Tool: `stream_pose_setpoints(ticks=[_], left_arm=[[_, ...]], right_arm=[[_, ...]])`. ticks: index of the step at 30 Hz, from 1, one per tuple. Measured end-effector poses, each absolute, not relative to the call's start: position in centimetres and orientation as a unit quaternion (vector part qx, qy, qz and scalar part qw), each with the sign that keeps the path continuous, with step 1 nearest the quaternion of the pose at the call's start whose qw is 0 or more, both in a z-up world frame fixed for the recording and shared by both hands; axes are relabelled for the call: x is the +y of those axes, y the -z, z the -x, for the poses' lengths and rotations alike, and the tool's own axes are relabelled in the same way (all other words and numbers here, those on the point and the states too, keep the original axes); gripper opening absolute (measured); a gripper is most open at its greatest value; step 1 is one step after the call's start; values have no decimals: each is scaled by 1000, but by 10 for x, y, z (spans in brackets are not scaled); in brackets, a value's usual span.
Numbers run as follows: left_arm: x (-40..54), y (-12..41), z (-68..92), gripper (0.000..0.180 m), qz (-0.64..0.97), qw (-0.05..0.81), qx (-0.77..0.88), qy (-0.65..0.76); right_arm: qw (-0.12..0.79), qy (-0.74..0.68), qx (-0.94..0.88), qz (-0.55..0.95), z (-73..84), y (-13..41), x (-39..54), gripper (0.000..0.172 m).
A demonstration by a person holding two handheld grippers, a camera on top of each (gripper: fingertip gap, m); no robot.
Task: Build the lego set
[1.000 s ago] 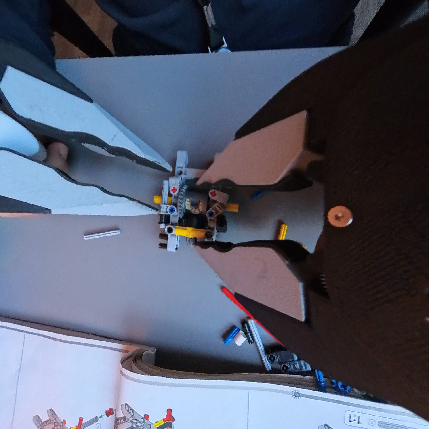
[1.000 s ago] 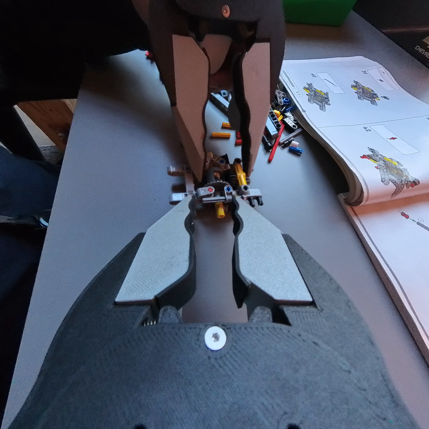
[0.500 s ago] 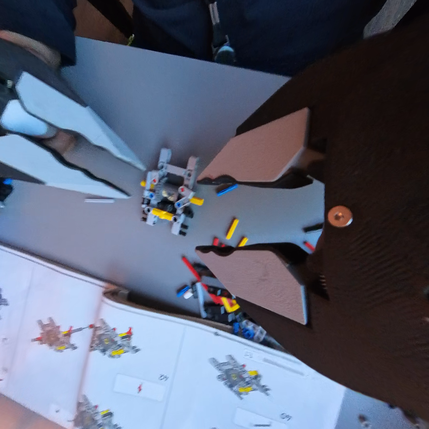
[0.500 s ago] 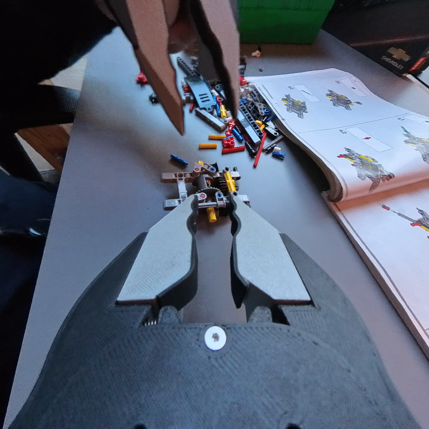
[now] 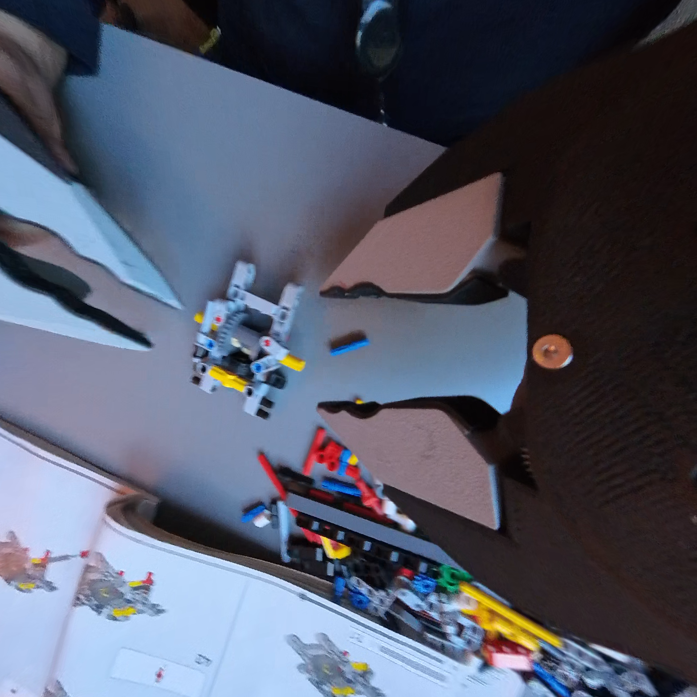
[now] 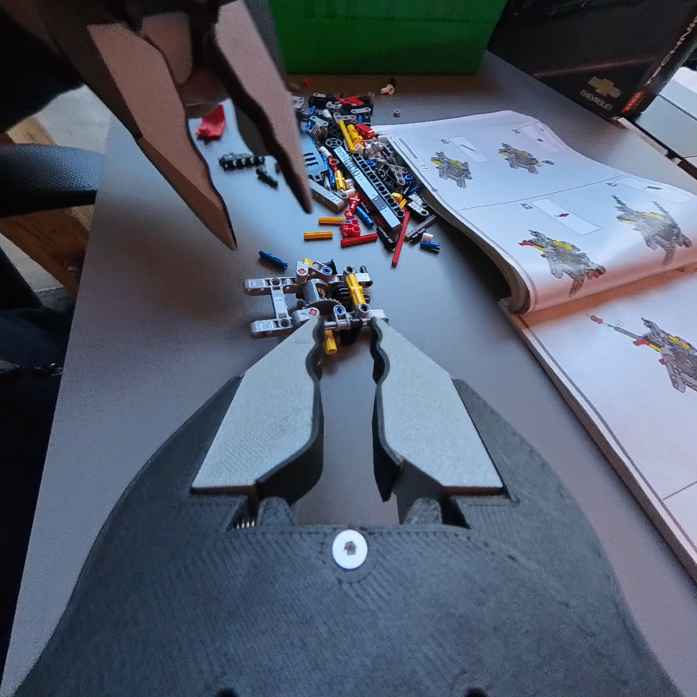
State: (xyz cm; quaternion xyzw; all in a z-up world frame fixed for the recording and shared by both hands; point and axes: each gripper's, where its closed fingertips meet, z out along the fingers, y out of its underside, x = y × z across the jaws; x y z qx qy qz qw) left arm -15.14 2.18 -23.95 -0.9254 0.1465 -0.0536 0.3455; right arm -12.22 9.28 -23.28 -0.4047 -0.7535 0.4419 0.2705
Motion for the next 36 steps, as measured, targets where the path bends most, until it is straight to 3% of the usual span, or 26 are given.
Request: stream_pose_setpoints(ticks=[5,10,21,24,30,36], left_arm=[[52,236,128,79,907,348,189,147],[56,263,134,97,918,297,232,124],[57,274,129,90,897,340,266,96],[53,268,121,97,887,346,271,140],[56,265,123,92,880,338,259,208],[61,273,123,79,880,342,304,131]], right_arm=[[254,-437,-768,394,120,237,87,22],[237,-442,-773,388,117,239,84,22],[208,-425,-796,378,114,249,77,26],[200,-423,-801,374,113,251,75,28],[196,-421,-807,365,111,252,72,28],[204,-413,-811,362,112,254,72,29]])
